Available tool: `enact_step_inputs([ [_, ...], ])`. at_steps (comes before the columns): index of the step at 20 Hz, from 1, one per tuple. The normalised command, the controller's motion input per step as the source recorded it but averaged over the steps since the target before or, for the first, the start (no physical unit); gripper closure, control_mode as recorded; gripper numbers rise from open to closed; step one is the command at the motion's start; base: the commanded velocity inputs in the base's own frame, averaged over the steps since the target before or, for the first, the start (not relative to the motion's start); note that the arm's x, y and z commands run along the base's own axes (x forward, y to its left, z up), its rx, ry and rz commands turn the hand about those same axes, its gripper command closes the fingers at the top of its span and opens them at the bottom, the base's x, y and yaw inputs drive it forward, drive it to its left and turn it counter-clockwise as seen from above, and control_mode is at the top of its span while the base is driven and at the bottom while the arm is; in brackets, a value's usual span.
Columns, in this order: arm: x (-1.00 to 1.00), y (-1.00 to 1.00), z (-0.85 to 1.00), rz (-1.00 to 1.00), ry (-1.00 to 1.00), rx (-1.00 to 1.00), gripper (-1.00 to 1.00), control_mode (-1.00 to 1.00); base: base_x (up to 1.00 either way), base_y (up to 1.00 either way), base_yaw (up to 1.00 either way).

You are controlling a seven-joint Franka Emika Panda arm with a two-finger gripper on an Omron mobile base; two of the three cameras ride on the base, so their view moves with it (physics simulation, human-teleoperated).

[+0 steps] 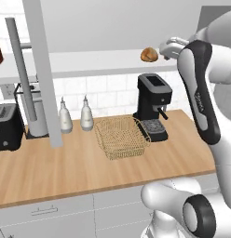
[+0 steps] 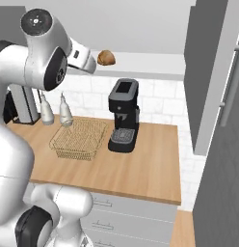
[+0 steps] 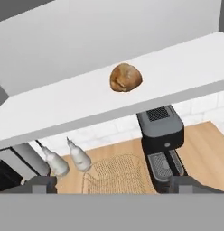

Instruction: Open the cabinet, pick up the bread from the cabinet and place it in the basket. Then move the basket to the dining counter.

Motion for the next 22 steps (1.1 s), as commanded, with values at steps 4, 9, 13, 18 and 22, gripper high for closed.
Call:
enact_step_inputs([
  [4, 0.44, -0.66, 0.00, 0.05, -0.05, -0.08, -1.00, -1.00, 0.00, 0.00, 0.00],
  [9, 0.36, -0.27, 0.00, 0.04, 0.03, -0.04, -1.00, -1.00, 0.00, 0.00, 0.00],
  [13, 0.26, 0.00, 0.00, 0.12, 0.02, -0.03, -1.00, -1.00, 0.00, 0.00, 0.00],
  [18, 0.30, 0.02, -0.02, 0.36, -0.07, 0.00, -1.00, -1.00, 0.00, 0.00, 0.00],
  [22, 0.55, 0.08, -0.07, 0.31, -0.16, -0.06, -1.00, -1.00, 0.00, 0.00, 0.00],
])
